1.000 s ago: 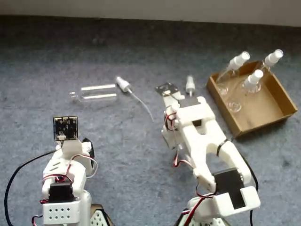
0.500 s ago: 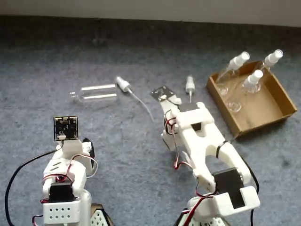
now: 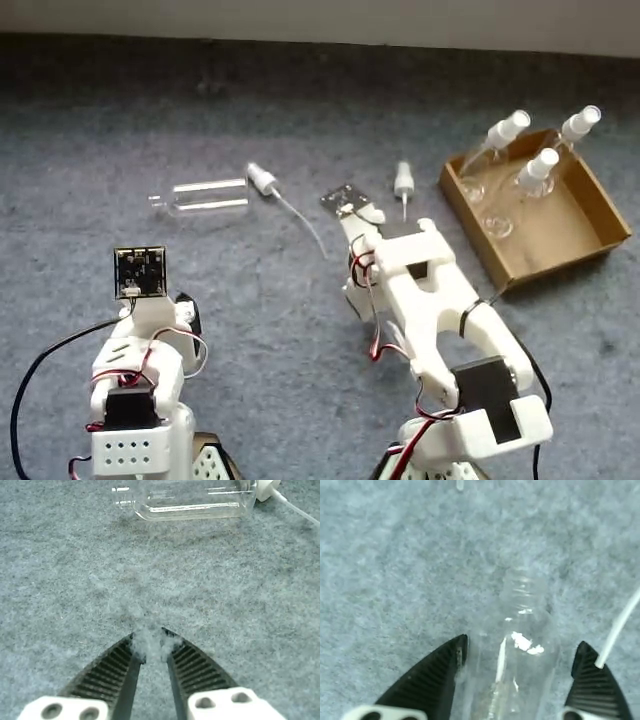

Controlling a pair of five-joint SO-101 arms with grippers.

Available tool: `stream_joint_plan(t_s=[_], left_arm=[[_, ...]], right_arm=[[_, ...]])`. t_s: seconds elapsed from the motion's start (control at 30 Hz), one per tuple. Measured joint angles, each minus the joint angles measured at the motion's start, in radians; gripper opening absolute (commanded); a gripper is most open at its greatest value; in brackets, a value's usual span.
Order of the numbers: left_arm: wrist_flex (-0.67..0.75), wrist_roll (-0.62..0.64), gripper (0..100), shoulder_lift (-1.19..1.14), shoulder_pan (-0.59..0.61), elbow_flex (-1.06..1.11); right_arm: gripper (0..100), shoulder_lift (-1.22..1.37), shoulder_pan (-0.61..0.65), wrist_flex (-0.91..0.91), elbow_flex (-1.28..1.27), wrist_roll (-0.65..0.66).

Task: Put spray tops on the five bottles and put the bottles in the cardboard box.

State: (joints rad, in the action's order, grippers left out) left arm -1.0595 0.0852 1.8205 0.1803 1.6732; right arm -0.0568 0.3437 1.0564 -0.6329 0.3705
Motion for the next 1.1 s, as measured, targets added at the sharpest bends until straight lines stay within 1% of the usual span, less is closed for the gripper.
stream_joint_plan(t_s=[0.2,0.47,0.53,0.63,0.7,0.8,0.93,1.1], left_arm=[[0.0,0.0,1,0.0,0.0,0.0],[0.0,0.0,1,0.0,0.0,0.0],[0.0,0.0,1,0.0,0.0,0.0],[0.0,0.0,1,0.0,0.0,0.0],[0.0,0.0,1,0.0,0.0,0.0],[0.0,0.0,1,0.0,0.0,0.0],[0.0,0.0,1,0.0,0.0,0.0],[0.0,0.0,1,0.0,0.0,0.0]], right_arm=[[23.8,-0.003,0.0,-0.087,-0.083,0.0],[23.8,-0.005,0.0,-0.092,-0.094,0.0],[21.0,-0.005,0.0,-0.092,-0.094,0.0],[13.7,-0.005,-0.008,-0.092,-0.092,0.0],[12.8,-0.005,-0.011,-0.092,-0.086,0.0],[17.7,-0.005,-0.012,-0.094,-0.086,0.0],[30.1,-0.005,-0.003,-0.094,-0.094,0.0],[31.3,-0.005,0.002,-0.087,-0.1,0.003]])
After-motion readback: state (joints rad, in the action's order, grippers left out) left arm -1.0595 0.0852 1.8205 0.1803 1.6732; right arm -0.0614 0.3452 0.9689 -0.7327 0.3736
